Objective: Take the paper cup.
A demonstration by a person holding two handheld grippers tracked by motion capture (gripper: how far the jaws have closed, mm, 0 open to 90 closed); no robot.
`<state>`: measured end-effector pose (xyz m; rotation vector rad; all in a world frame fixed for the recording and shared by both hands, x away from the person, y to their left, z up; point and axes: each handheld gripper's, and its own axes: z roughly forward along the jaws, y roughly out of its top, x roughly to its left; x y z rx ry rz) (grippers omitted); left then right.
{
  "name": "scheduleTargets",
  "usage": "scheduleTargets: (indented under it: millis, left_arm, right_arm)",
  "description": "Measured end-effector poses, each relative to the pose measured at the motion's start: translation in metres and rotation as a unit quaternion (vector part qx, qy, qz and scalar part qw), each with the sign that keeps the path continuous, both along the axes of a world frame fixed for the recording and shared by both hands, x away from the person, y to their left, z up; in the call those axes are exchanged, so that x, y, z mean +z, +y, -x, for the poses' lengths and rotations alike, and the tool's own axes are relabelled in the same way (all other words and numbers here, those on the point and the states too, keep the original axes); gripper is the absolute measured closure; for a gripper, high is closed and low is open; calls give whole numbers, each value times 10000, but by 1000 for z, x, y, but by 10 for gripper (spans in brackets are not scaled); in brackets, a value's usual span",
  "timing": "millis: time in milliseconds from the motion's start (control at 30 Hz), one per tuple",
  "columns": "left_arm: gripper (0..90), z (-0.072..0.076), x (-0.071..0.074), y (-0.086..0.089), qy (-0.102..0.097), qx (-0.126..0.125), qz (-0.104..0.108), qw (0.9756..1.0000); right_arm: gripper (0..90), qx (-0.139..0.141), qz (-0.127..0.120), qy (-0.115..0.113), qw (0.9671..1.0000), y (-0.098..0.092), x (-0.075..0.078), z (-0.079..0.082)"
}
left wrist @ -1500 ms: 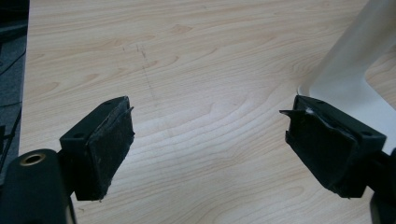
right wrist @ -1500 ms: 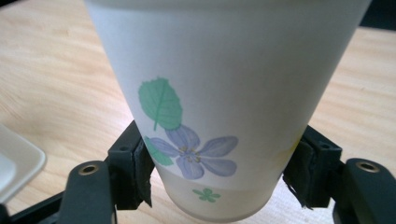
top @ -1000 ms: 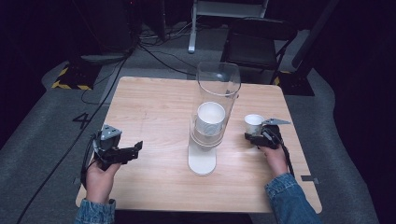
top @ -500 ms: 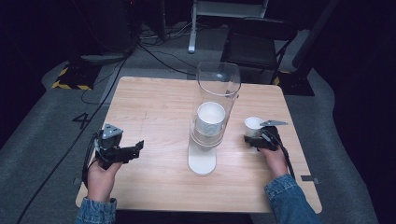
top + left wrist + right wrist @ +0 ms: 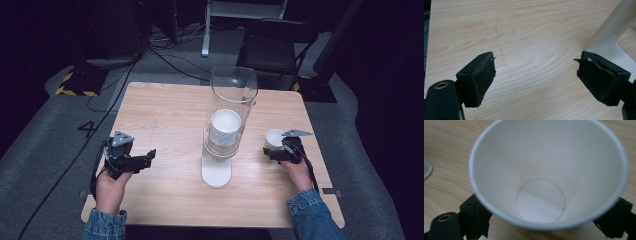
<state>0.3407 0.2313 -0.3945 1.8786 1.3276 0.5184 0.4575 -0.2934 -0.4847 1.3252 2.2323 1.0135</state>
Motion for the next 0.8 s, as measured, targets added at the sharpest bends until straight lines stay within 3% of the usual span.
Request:
scheduleTargets:
  millis: [167, 267, 400, 567, 800]
  left_arm:
    - [152, -2, -1, 0, 3, -3, 10, 10000]
    - [152, -4, -1, 0, 13, -19, -1, 10000]
    - [151, -4, -3, 2, 35, 11, 17, 10000]
    - [151, -4, -3, 7, 9, 69, 17, 10000]
    - [151, -6, -7, 13, 37, 163, 13, 9999]
  right_arm:
    - [56, -43, -45, -367, 9993, -9, 21, 16]
    - [55, -18, -57, -491, 9988, -16, 34, 25]
    - [49, -46, -364, -699, 9969, -32, 53, 36]
    - [50, -77, -352, -884, 9954, -52, 68, 47]
    - [90, -734, -391, -1072, 9908, -89, 85, 57]
